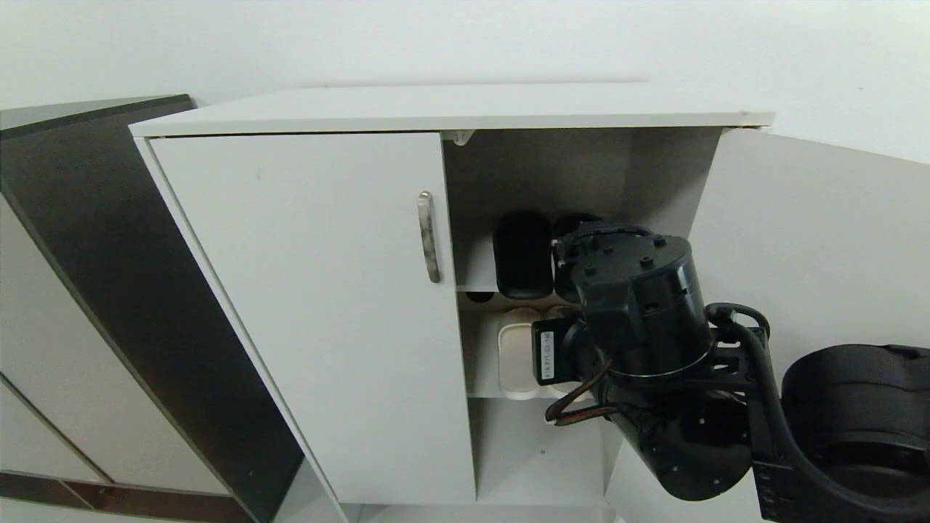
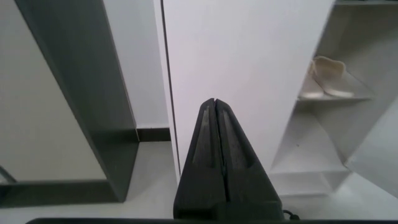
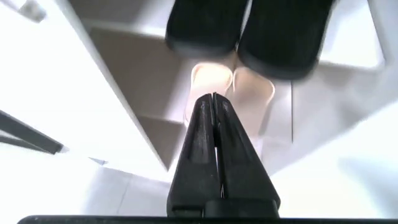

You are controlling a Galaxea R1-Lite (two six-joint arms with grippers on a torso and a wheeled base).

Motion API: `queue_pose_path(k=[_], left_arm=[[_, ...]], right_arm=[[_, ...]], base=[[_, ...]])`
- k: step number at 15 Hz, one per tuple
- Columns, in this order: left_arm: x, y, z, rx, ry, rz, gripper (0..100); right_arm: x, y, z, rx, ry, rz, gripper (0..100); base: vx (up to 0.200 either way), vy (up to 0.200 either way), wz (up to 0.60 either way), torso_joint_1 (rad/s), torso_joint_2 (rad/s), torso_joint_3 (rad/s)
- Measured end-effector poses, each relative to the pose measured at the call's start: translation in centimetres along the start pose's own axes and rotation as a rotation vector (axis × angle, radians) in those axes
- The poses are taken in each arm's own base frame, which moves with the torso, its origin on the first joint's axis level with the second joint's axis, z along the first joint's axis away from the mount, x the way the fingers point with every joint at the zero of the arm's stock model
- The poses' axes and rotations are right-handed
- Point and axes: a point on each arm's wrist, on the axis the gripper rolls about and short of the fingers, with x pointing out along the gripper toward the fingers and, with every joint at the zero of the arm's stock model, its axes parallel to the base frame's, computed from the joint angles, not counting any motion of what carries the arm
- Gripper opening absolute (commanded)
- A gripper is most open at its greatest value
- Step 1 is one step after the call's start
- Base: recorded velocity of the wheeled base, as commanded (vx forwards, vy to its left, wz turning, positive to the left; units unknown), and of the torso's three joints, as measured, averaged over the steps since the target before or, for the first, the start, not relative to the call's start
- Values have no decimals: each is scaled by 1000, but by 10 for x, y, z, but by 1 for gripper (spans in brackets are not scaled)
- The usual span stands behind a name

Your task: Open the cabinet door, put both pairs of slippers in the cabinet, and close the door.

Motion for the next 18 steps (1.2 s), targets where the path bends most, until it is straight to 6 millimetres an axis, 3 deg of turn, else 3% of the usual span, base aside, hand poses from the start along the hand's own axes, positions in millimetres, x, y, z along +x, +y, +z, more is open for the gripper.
queue_pose_path(k=[13, 18], left_arm=[[0, 0, 0, 0, 0, 0, 0], [0, 0, 0, 0, 0, 0, 0]], right_arm=[[4, -6, -7, -23, 19, -23, 0], [6, -9, -9, -26, 23, -32, 0]], base=[[-200, 0, 0, 2, 2, 3], [0, 0, 0, 0, 0, 0]])
